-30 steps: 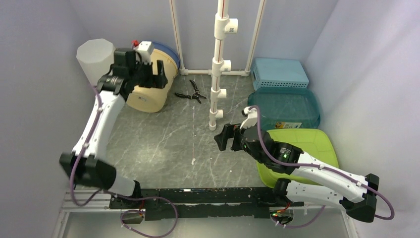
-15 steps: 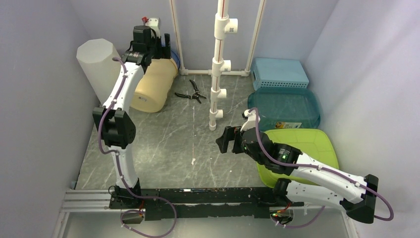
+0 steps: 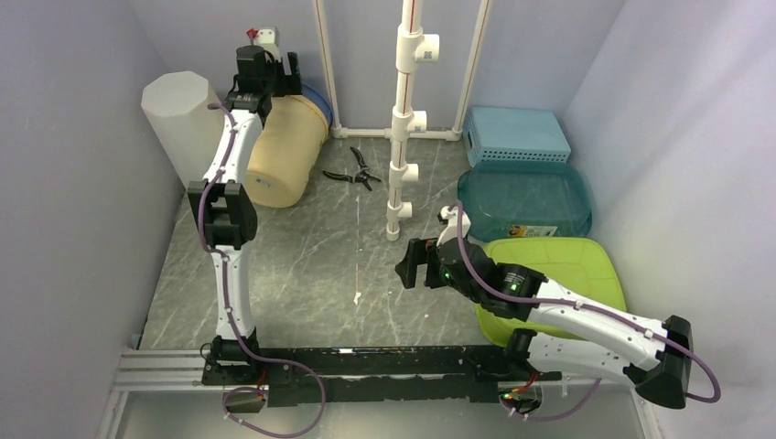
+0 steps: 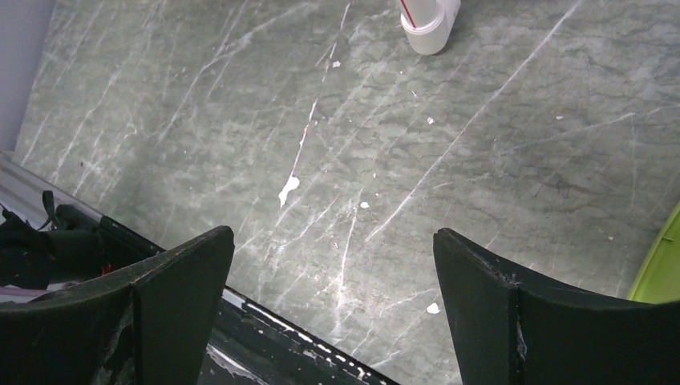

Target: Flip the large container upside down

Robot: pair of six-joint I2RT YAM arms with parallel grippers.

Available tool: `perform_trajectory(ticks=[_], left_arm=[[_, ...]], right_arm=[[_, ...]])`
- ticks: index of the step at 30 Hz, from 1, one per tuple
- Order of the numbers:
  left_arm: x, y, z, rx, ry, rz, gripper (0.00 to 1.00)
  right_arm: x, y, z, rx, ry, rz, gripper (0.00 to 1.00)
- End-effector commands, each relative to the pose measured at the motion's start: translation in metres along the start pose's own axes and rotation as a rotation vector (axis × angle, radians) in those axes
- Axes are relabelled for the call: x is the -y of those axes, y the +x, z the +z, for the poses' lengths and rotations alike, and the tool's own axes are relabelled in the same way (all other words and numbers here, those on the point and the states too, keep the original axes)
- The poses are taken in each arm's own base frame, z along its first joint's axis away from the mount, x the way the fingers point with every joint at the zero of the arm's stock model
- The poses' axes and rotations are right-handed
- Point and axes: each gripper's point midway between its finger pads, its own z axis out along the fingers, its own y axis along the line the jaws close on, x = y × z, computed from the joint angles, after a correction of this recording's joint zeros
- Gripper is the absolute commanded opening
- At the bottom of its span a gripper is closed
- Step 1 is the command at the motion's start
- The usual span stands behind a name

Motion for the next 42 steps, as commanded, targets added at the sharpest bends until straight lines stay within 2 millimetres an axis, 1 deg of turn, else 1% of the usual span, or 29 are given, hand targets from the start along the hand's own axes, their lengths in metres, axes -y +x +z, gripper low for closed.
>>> perform_trajectory(ticks=[1, 3, 5, 8, 12, 15, 17, 21, 24, 26, 30, 31, 33, 34, 37, 39, 40, 42], left_arm=[[0.007, -0.017, 0.008, 0.047, 0.073, -0.037, 0.95], [0.007, -0.006, 0.006, -0.001, 0.117, -0.073, 0.95], [0.011, 0.006, 0.001, -0.044, 0.153, -0.072, 0.95], [0.014, 0.028, -0.010, -0.136, 0.173, -0.059, 0.88], [0.030, 0.057, -0.025, -0.272, 0.273, -0.050, 0.78], [0.043, 0.088, -0.041, -0.393, 0.351, -0.045, 0.71], [0.051, 0.111, -0.052, -0.466, 0.389, -0.038, 0.69], [0.071, 0.149, -0.078, -0.592, 0.489, 0.060, 0.65], [0.088, 0.172, -0.097, -0.666, 0.547, 0.130, 0.59], [0.095, 0.182, -0.108, -0.699, 0.575, 0.155, 0.54], [0.101, 0.198, -0.130, -0.750, 0.609, 0.171, 0.46], [0.101, 0.205, -0.138, -0.777, 0.617, 0.173, 0.45], [0.101, 0.211, -0.154, -0.811, 0.619, 0.190, 0.43], [0.102, 0.218, -0.162, -0.839, 0.623, 0.191, 0.42], [0.104, 0.224, -0.187, -0.879, 0.633, 0.188, 0.40], [0.109, 0.218, -0.197, -0.841, 0.637, 0.194, 0.40], [0.113, 0.210, -0.198, -0.801, 0.638, 0.197, 0.41], [0.123, 0.186, -0.203, -0.718, 0.656, 0.200, 0.44]], right_arm=[[-0.007, -0.001, 0.006, -0.002, -0.030, 0.012, 1.00], [-0.007, 0.001, 0.009, -0.011, -0.026, 0.005, 1.00], [-0.008, 0.001, 0.011, -0.014, -0.028, -0.001, 1.00], [-0.008, 0.000, 0.013, -0.018, -0.023, -0.010, 1.00], [-0.006, -0.004, 0.013, -0.007, -0.015, -0.020, 1.00], [-0.004, -0.009, 0.011, 0.007, -0.009, -0.027, 1.00], [-0.001, -0.013, 0.009, 0.017, 0.000, -0.035, 1.00], [0.002, -0.020, 0.005, 0.035, 0.008, -0.042, 1.00], [0.005, -0.024, 0.002, 0.047, 0.017, -0.054, 1.00], [0.008, -0.030, -0.001, 0.061, 0.027, -0.061, 1.00], [0.015, -0.045, -0.009, 0.109, 0.060, -0.053, 1.00], [0.017, -0.048, -0.012, 0.124, 0.063, -0.049, 1.00], [0.018, -0.056, -0.017, 0.148, 0.058, -0.038, 1.00], [0.018, -0.058, -0.019, 0.154, 0.052, -0.034, 1.00], [0.015, -0.065, -0.024, 0.169, 0.032, -0.027, 1.00], [0.012, -0.067, -0.025, 0.169, 0.022, -0.027, 1.00], [0.013, -0.068, -0.025, 0.169, 0.023, -0.026, 1.00], [0.012, -0.069, -0.025, 0.170, 0.023, -0.027, 1.00]])
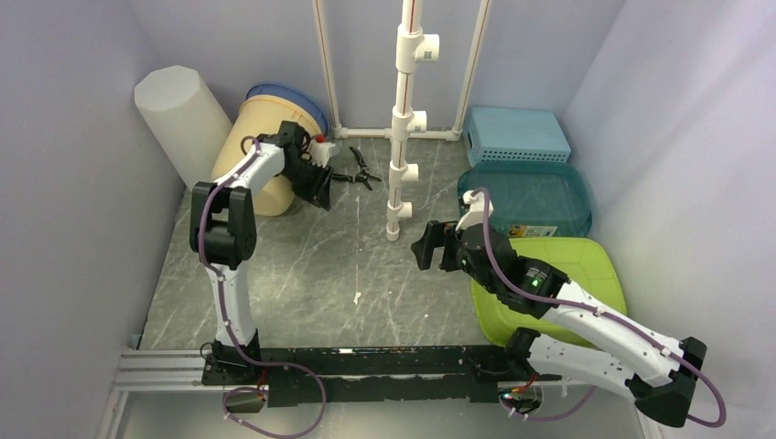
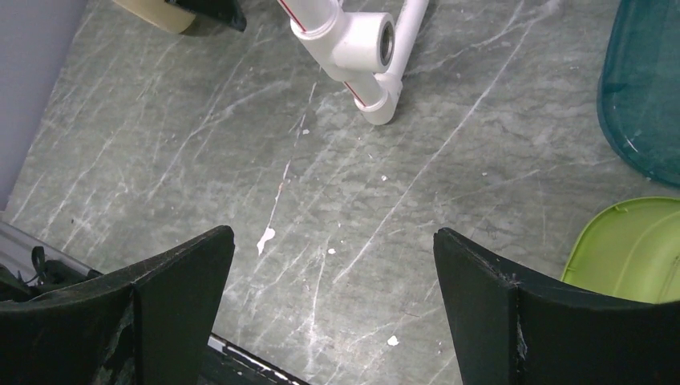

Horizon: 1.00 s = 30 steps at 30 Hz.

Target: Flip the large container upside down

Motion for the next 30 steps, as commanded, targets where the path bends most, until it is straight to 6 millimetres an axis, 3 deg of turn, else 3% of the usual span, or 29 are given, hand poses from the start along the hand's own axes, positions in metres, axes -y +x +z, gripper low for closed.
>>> perform_trajectory(ticks=[1, 5, 8, 11, 13, 18, 23, 26, 28, 30], left_arm=[[0.043, -0.049, -0.071, 0.216, -0.020, 0.133, 0.46], [0.066, -0.086, -0.112, 0.350, -0.011, 0.190, 0.58], [0.072, -0.115, -0.142, 0.463, -0.060, 0.233, 0.68], [0.052, -0.144, -0.171, 0.593, -0.218, 0.223, 0.82], [0.028, -0.164, -0.188, 0.675, -0.339, 0.175, 0.89], [-0.033, -0.214, -0.219, 0.861, -0.505, 0.046, 0.95], [-0.109, -0.249, -0.223, 0.970, -0.510, -0.122, 0.95], [-0.127, -0.267, -0.212, 1.013, -0.419, -0.120, 0.95], [-0.128, -0.276, -0.198, 1.030, -0.346, -0.124, 0.95], [-0.147, -0.270, -0.190, 1.032, -0.322, -0.158, 0.95]], right_arm=[[-0.008, -0.020, -0.007, 0.046, -0.028, 0.003, 1.00], [-0.007, -0.019, -0.008, 0.046, -0.033, 0.016, 1.00], [-0.006, -0.017, -0.009, 0.048, -0.034, 0.028, 1.00], [-0.004, -0.014, -0.009, 0.044, -0.032, 0.032, 1.00], [-0.004, -0.012, -0.008, 0.037, -0.031, 0.030, 1.00], [-0.006, -0.007, -0.004, 0.017, -0.038, 0.026, 1.00], [-0.009, 0.001, 0.000, -0.011, -0.052, 0.031, 1.00], [-0.009, 0.007, 0.003, -0.032, -0.052, 0.032, 1.00], [-0.009, 0.011, 0.005, -0.046, -0.052, 0.027, 1.00], [-0.010, 0.013, 0.007, -0.057, -0.051, 0.022, 1.00]])
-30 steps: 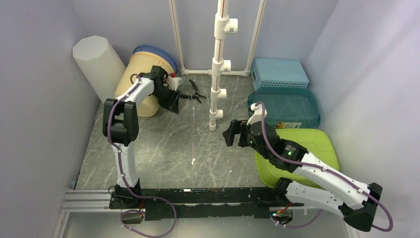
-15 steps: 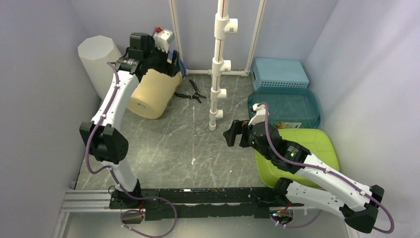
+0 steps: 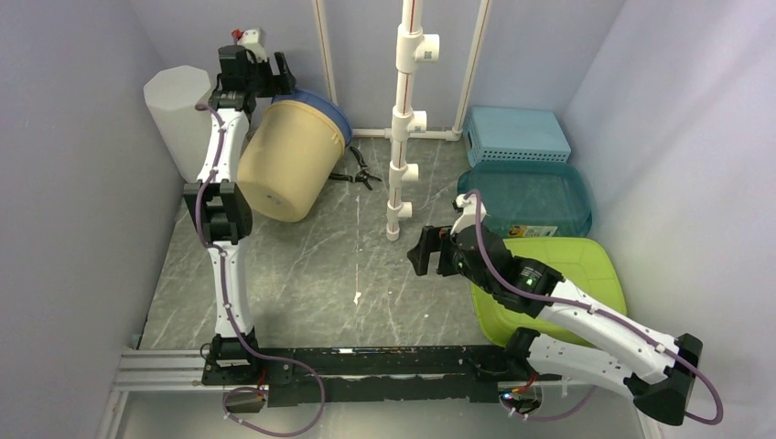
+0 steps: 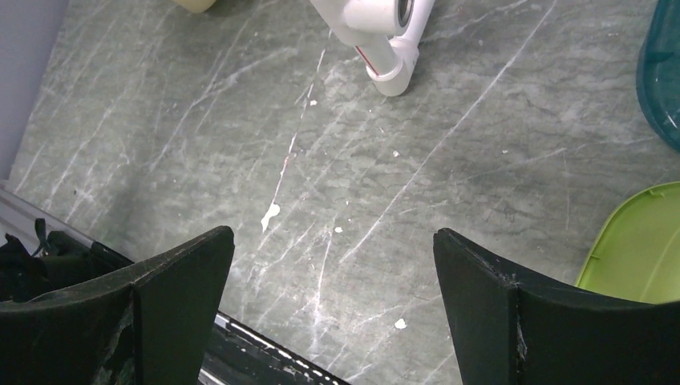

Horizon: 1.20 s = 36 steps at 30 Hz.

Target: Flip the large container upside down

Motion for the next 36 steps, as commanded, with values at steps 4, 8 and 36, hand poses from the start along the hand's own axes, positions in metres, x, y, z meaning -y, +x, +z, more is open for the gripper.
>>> perform_trajectory(ticks=[4, 8, 36], left_arm=[[0.035, 0.015, 0.010, -0.028, 0.255, -0.140, 0.95], [0.062, 0.054, -0.002, -0.160, 0.380, -0.146, 0.91], [0.159, 0.210, -0.151, -0.818, 0.705, 0.112, 0.59]], right_arm=[[-0.007, 0.000, 0.007, -0.008, -0.022, 0.000, 1.00], [-0.002, -0.008, 0.004, 0.016, 0.008, -0.004, 1.00], [0.003, -0.047, -0.025, 0.114, -0.026, 0.037, 1.00]])
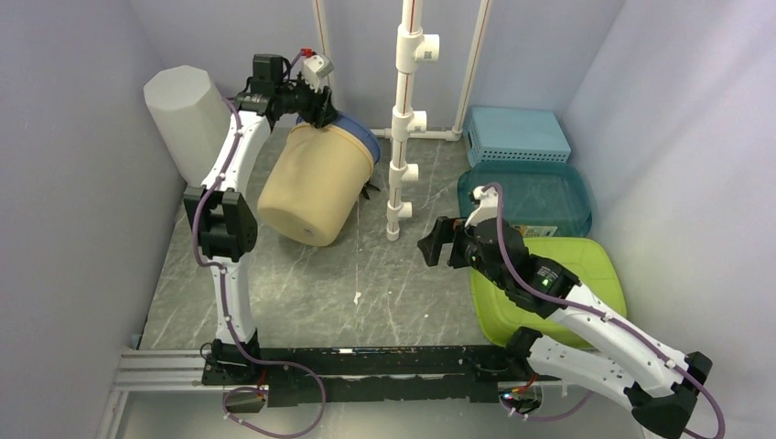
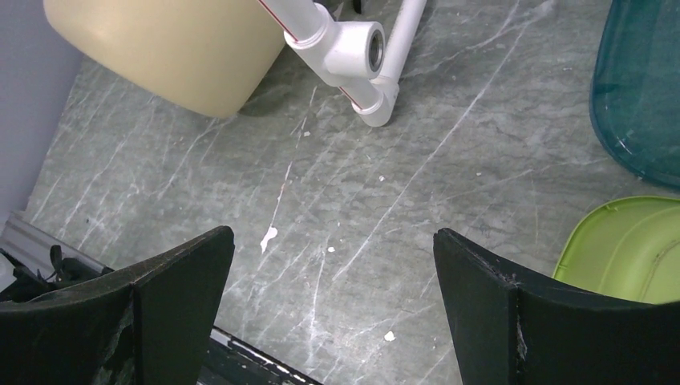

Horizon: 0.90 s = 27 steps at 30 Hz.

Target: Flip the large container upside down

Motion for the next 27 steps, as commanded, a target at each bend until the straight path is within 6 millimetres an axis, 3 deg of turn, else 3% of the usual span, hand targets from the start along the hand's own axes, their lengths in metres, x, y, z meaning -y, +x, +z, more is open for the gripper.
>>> perform_trajectory(ticks=[1, 4, 11, 20, 27], left_arm=[[0.100, 0.132, -0.029, -0.489, 0.241, -0.418, 0.57], [0.109, 0.133, -0.042, -0.484, 0.219, -0.415, 0.52], [0.138, 0.103, -0.077, -0.399, 0.213, -0.387, 0.39], [0.189, 0.122, -0.105, -0.443, 0.262, -0.455, 0.34], [0.193, 0.098, -0.106, -0.382, 0.323, -0.405, 0.50]], right_arm=[[-0.010, -0.021, -0.013, 0.053, -0.045, 0.019, 1.00], [-0.016, -0.021, -0.013, 0.043, -0.074, 0.005, 1.00], [-0.043, -0.024, -0.018, 0.021, -0.211, -0.048, 1.00], [-0.084, -0.019, -0.027, -0.069, -0.431, -0.186, 1.00], [-0.086, -0.014, -0.031, -0.081, -0.456, -0.173, 1.00]])
